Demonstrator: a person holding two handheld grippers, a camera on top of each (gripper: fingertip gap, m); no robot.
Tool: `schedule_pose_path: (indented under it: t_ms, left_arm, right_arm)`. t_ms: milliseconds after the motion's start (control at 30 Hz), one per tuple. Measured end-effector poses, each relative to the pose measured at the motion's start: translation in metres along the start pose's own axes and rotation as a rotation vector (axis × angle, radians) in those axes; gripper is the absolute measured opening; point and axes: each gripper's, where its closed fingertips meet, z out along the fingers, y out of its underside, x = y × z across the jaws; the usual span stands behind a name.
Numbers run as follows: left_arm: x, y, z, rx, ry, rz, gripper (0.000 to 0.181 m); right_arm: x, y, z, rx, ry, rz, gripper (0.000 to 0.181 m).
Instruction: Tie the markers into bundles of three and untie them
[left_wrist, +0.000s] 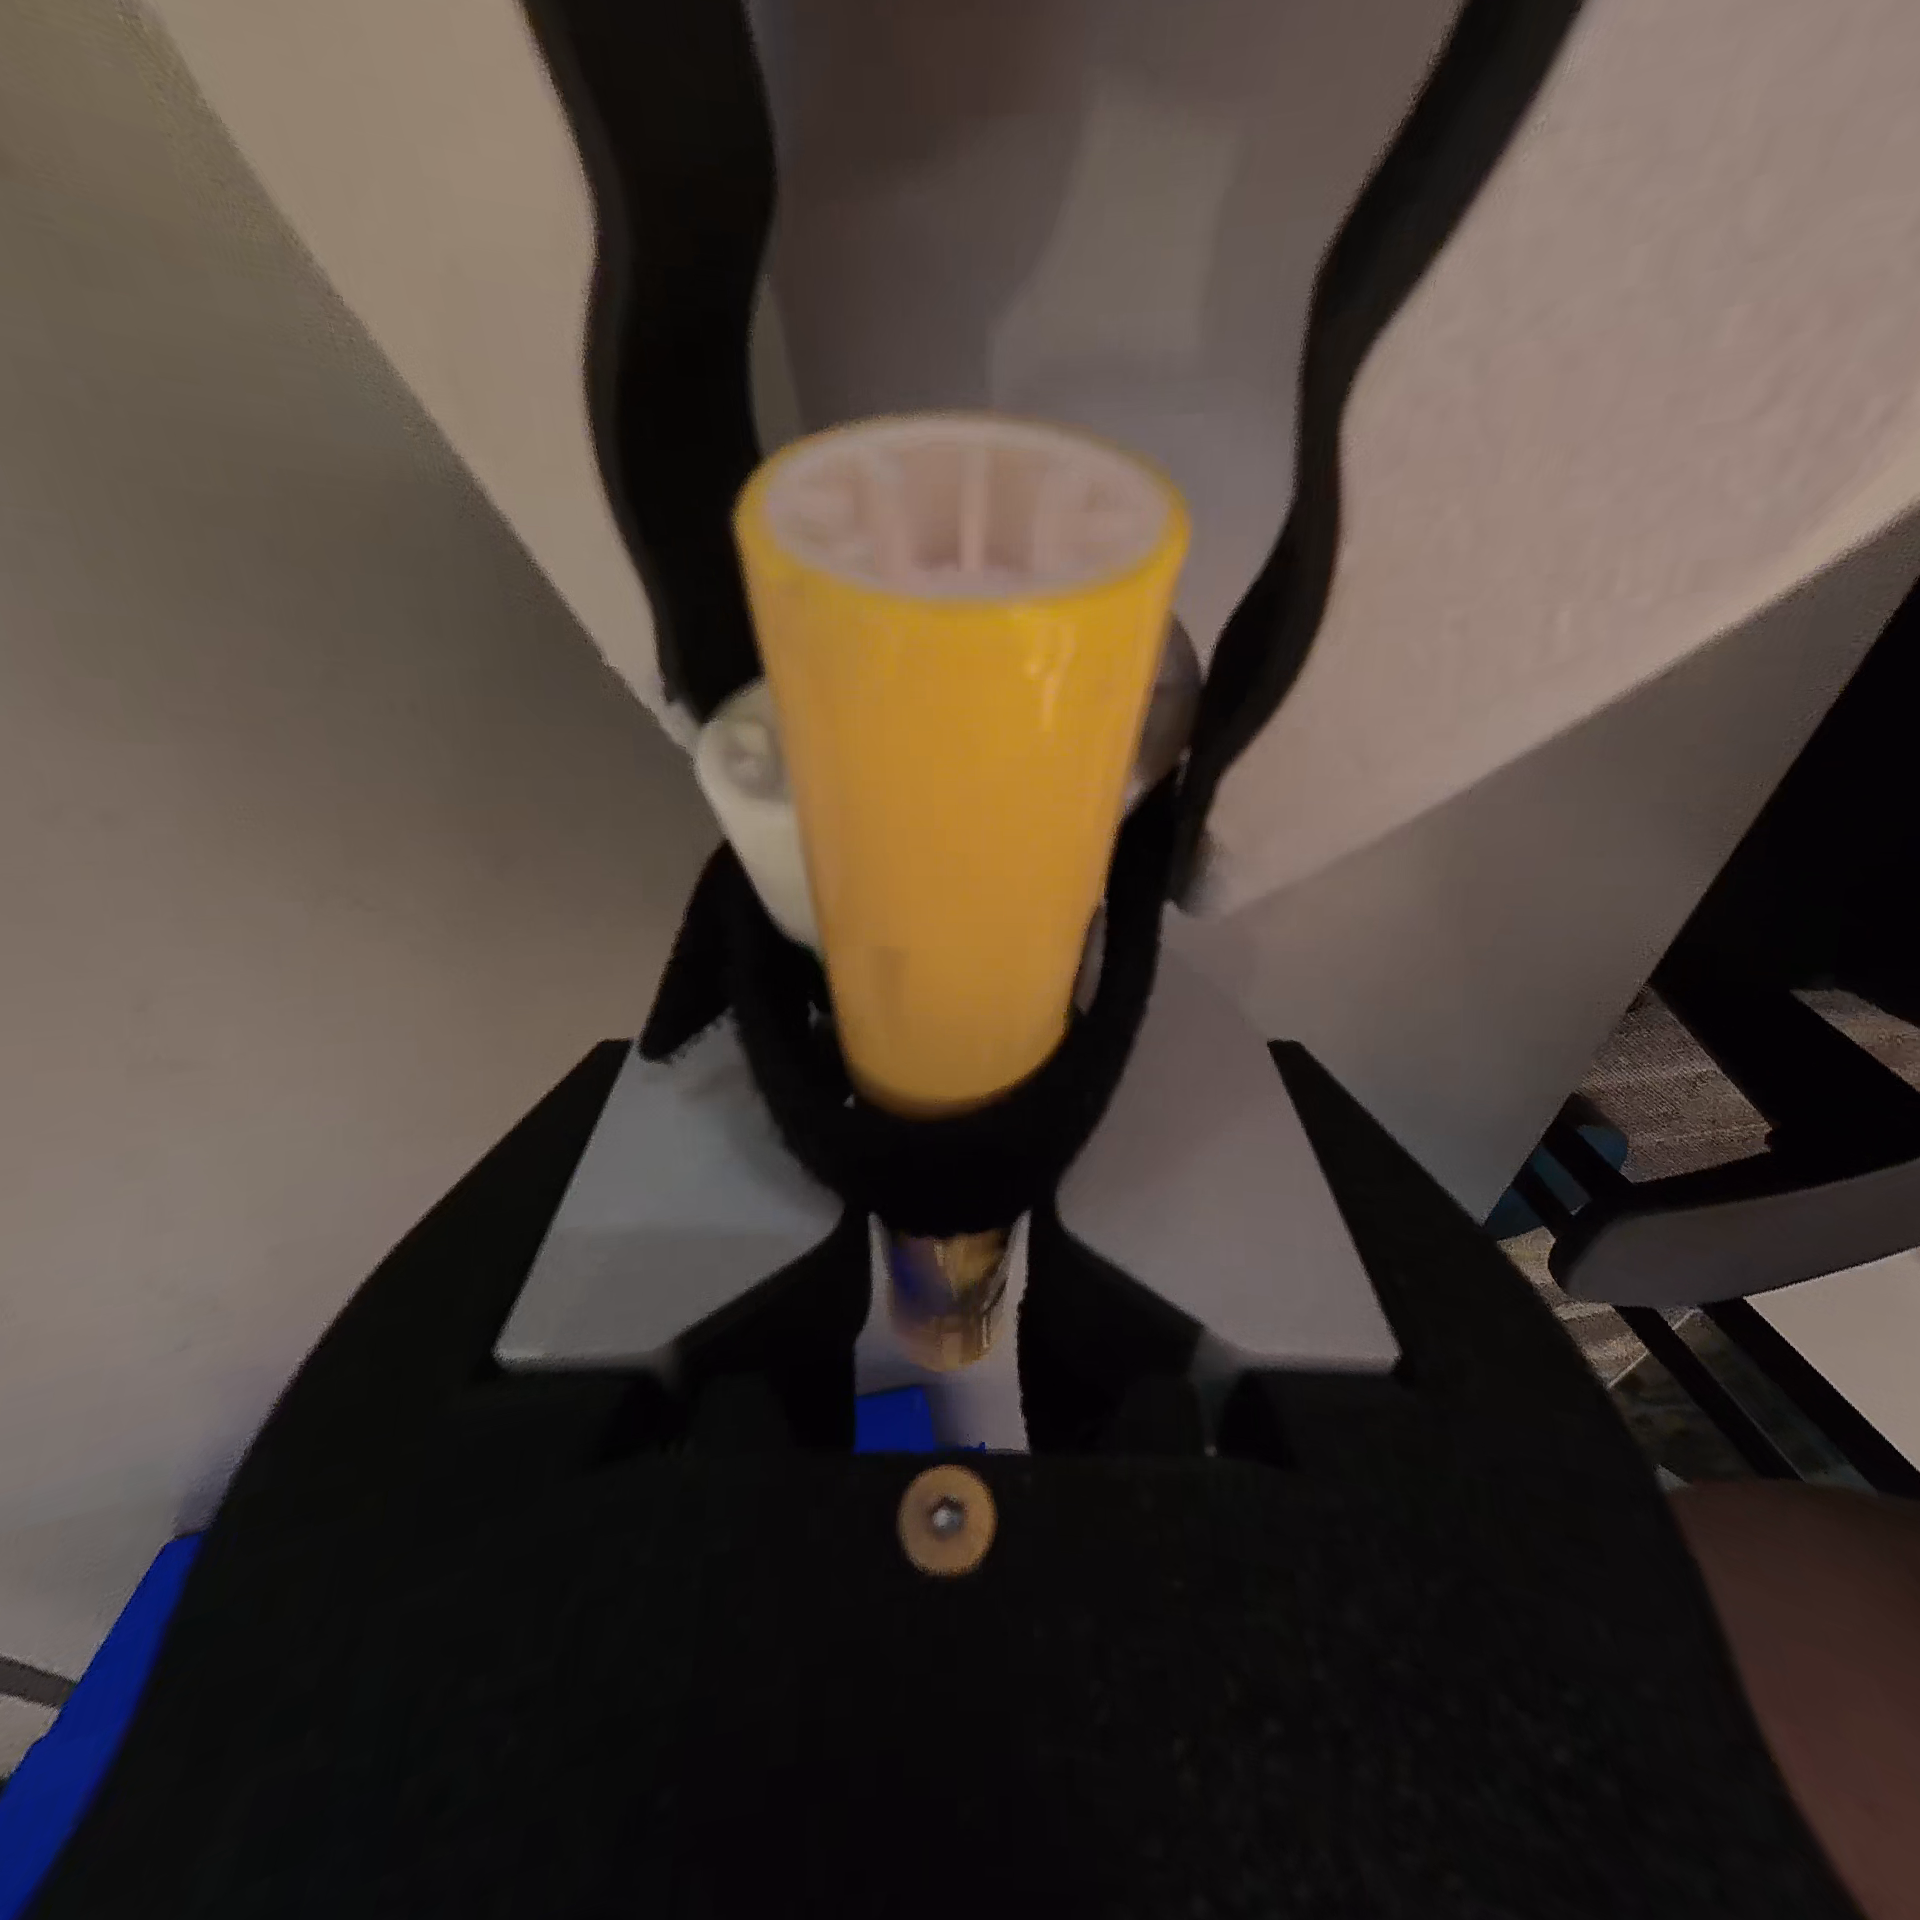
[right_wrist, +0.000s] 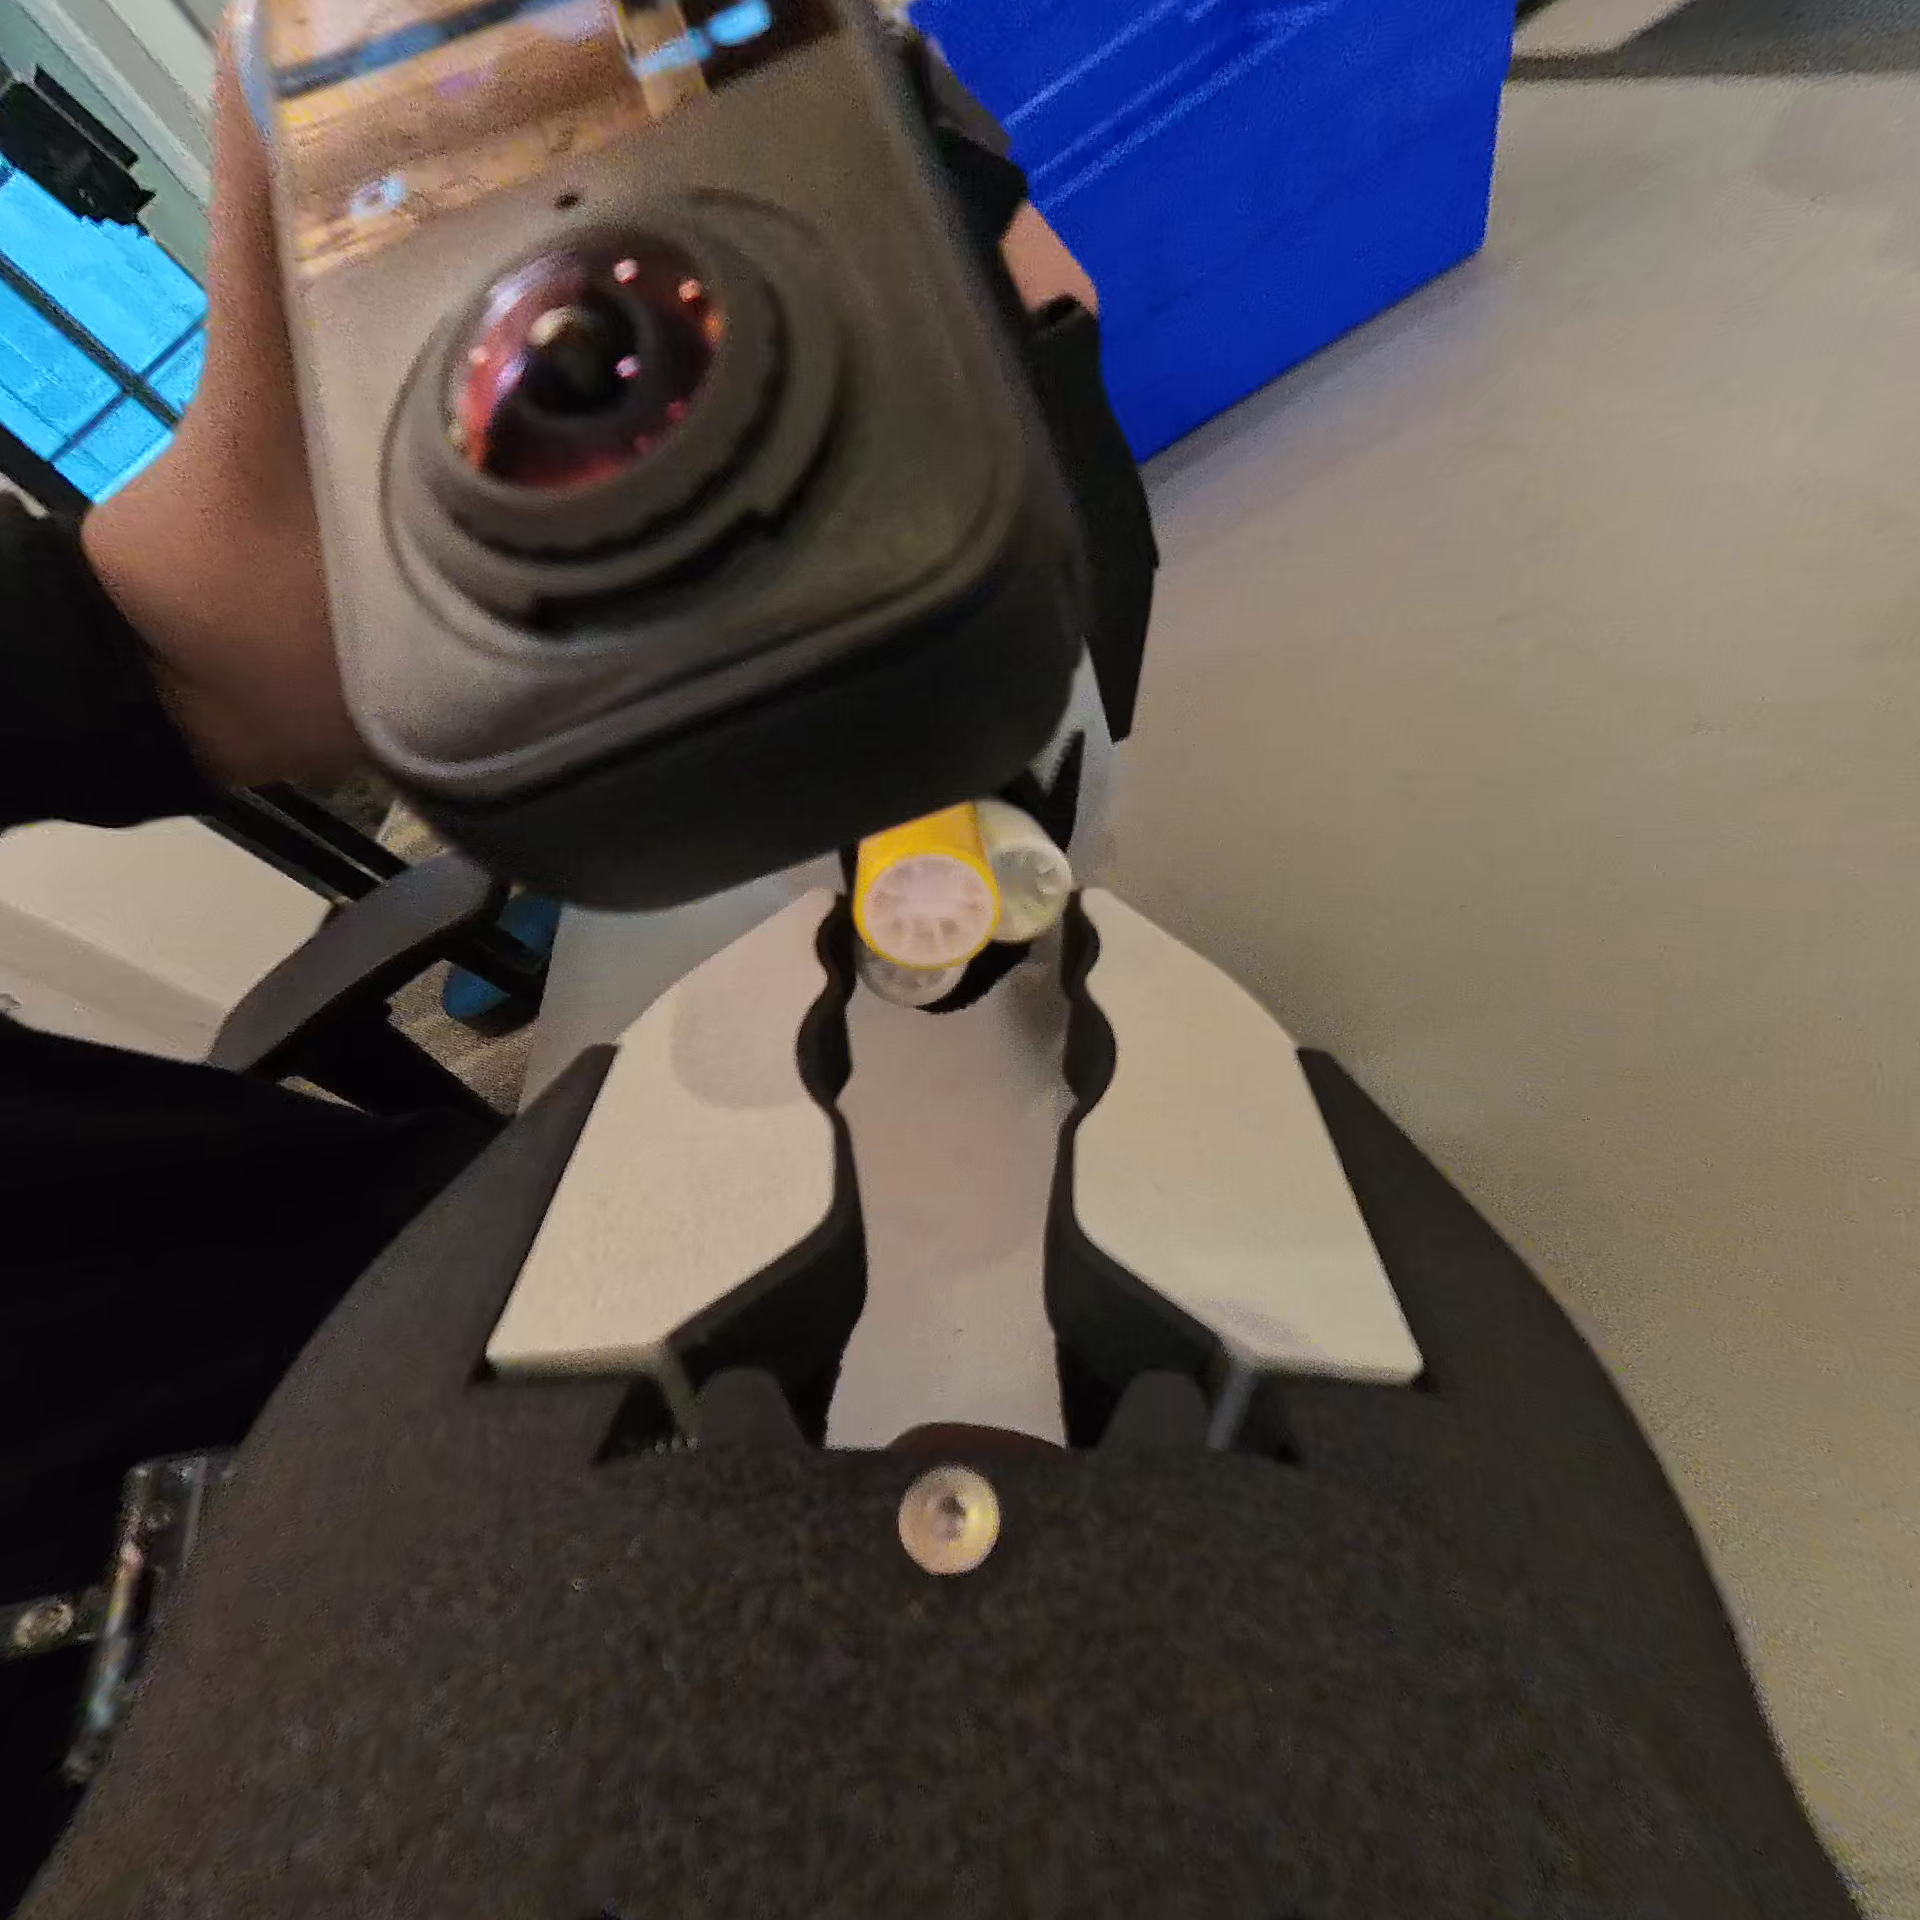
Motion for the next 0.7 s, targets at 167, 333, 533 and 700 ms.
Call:
schedule_pose_path:
  t_ms: [167, 333, 533, 700]
  left_arm:
    - [-0.002, -0.006, 0.008, 0.003, 0.0, -0.007, 0.032]
    - [-0.005, -0.015, 0.015, 0.036, -0.002, -0.026, 0.032]
    - [-0.007, -0.023, 0.015, 0.014, -0.008, -0.016, 0.031]
    - [-0.009, -0.028, 0.013, -0.037, -0.005, -0.018, 0.035]
  right_arm:
    - [0.009, 0.011, 0.0, -0.01, 0.0, 0.213, 0.023]
    - [0.01, 0.019, -0.004, -0.031, 0.016, 0.237, 0.032]
    - [0.012, 0.029, -0.016, -0.079, 0.08, 0.18, 0.043]
    - [0.015, 0.024, -0.033, -0.008, 0.083, 0.169, 0.045]
